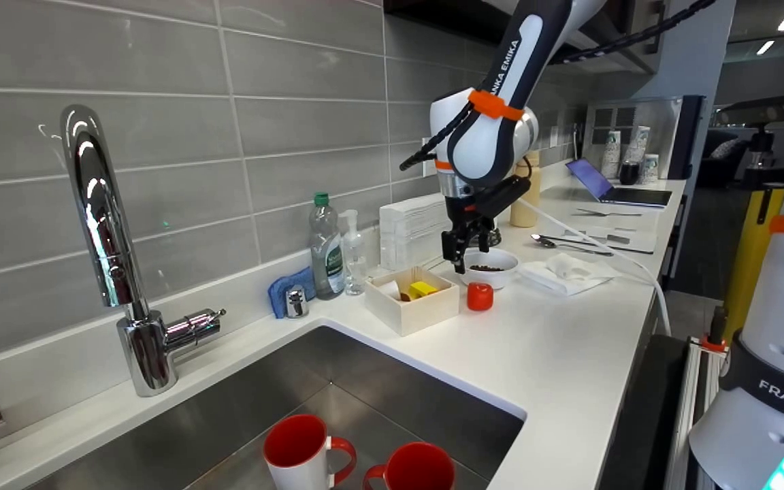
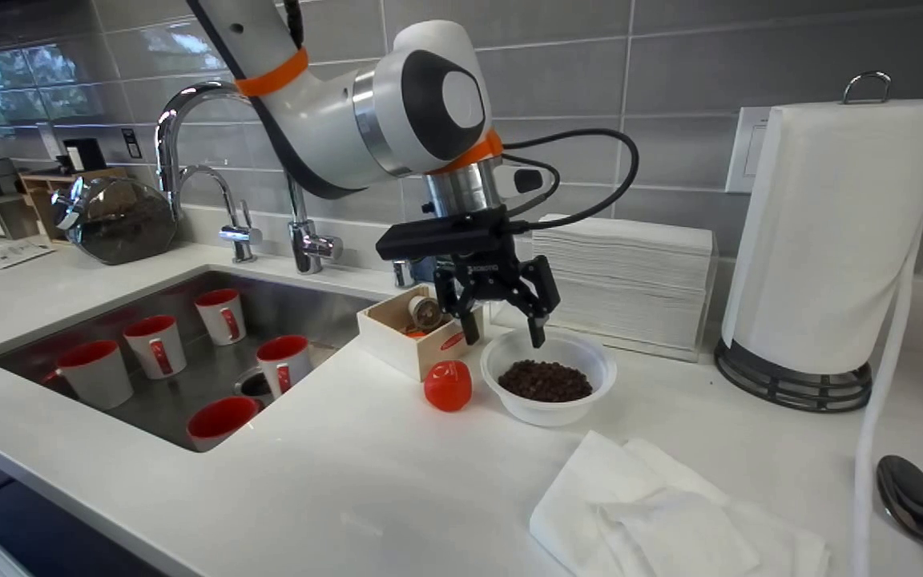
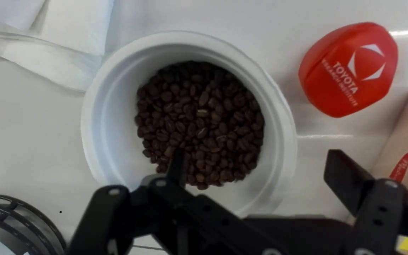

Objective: Move the white bowl a bit forward

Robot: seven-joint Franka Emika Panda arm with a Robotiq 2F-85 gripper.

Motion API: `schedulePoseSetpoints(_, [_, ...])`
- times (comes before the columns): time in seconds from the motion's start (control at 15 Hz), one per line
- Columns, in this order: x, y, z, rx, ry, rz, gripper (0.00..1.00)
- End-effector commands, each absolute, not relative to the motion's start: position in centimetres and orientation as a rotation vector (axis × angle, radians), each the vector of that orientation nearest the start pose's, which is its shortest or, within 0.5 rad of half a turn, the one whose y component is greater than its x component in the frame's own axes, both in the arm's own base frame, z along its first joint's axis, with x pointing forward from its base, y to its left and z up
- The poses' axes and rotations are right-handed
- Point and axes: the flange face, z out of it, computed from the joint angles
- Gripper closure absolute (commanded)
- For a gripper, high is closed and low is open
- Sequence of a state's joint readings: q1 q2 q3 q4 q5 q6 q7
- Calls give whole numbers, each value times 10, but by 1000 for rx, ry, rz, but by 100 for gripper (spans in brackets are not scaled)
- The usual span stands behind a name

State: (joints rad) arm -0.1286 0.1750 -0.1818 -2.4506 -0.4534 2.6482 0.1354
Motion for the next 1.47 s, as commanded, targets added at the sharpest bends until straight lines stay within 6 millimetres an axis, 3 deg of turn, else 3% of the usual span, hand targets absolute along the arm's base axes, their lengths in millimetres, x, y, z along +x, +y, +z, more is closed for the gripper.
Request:
schedulePoseSetpoints(0.0, [474,-134,222,-3424,62,-6,0])
schedulePoseSetpoints(0.27, [478,-132,213,-3444,48,6,0])
schedulePoseSetpoints(0.33, [478,-132,212,-3445,48,7,25])
schedulePoseSetpoints(0.47, [478,-132,209,-3444,42,14,35])
schedulePoseSetpoints(0.93, [476,-134,201,-3442,33,28,96])
schedulePoseSetpoints(1.0, [476,-134,202,-3440,31,31,100])
schedulePoseSetpoints(1.4, [478,-136,214,-3434,34,19,100])
